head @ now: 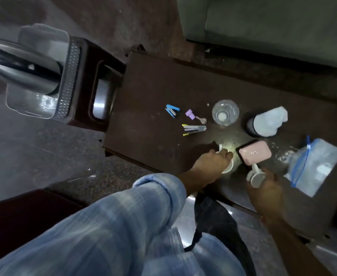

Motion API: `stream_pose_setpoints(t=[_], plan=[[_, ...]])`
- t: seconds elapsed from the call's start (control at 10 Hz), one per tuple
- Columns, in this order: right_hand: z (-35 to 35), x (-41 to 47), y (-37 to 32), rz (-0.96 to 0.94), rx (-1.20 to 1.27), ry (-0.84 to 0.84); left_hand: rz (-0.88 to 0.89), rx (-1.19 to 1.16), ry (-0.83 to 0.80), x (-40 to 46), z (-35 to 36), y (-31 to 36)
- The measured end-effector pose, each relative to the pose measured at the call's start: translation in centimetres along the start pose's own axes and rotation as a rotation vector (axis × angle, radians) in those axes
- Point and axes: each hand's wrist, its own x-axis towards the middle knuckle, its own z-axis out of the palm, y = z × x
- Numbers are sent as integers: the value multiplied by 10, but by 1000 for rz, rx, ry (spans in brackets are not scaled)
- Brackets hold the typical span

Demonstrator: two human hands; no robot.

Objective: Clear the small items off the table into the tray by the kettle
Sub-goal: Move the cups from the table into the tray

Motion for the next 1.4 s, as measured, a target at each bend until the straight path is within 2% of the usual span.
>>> stream_pose_setpoints(t=[0.1,0.3,0.6,0.8,1.0,1.2,1.4], plan=[[-12,-17,-39,-80,-75,116,1,-15,28,-24,-12,-22],[-25,-44,-122,-218,-93,129,-93,-83,230,-85,-40,-82],[-16,-89,-242,-319,-129,167,-163,-195,365,-174,-68,-182],[-11,-118,-317,-437,-160,285,-196,-241,472,-222,-71,-243],[5,-136,-374,-587,-138,155,-331,-344,531,-273,-60,-291],[34,-143,-428,-742,-164,8,-495,-302,564,-331,-44,-325],[62,-161,-482,-889,-186,-33,-521,-246,553,-388,-36,-363]])
